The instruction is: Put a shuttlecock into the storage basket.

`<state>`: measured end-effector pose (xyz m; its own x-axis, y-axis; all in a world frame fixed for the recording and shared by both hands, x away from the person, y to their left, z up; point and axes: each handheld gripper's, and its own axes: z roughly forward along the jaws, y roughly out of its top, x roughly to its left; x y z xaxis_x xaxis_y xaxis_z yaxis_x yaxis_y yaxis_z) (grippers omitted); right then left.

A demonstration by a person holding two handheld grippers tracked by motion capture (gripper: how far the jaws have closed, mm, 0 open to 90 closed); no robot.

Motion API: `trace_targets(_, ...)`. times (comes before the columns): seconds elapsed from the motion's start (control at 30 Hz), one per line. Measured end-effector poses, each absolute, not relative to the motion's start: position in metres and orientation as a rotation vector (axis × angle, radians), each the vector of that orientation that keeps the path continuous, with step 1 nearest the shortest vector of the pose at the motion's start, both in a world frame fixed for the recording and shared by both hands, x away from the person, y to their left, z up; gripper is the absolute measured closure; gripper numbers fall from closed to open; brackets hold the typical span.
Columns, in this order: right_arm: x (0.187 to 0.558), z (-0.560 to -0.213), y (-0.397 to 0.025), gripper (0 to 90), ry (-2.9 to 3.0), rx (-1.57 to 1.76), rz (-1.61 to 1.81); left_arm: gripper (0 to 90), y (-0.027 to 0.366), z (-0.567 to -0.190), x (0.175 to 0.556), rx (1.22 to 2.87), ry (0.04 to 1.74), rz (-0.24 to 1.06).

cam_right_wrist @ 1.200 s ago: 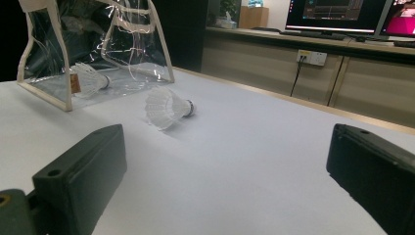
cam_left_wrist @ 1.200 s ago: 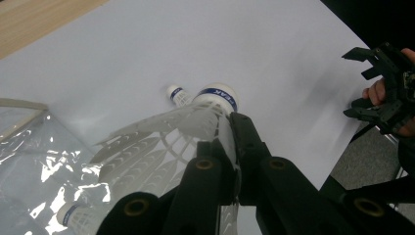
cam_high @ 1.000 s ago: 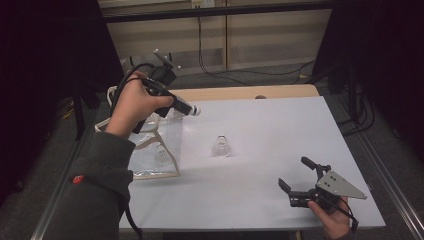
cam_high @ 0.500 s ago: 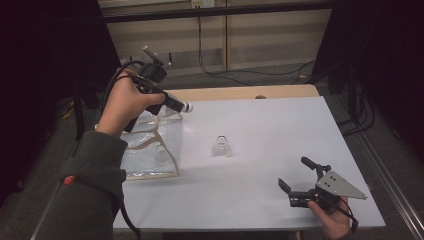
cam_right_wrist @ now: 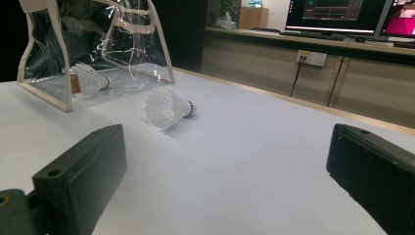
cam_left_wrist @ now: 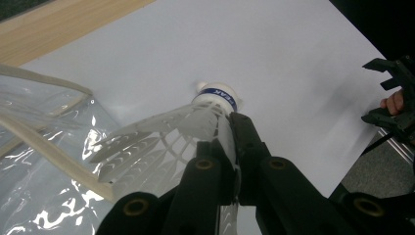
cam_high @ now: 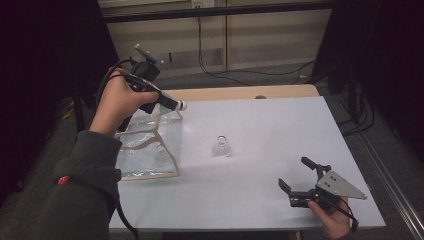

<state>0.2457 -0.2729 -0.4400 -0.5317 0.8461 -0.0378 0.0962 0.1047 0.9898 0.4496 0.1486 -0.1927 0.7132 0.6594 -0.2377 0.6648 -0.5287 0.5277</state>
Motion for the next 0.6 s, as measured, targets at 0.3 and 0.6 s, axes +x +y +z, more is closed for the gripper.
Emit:
trace_targets(0.3,0.246,-0.440,-0.273,1.5,1.740,0.925,1.485,89.5,0.155,-0.191,0.450,2.312,1.013,0.004)
trace_targets(0.6,0.246,-0.440,-0.273,1.5,1.736,0.925,1.486,89.6,0.164,-0.189,0.450,2.303,1.031,0.007)
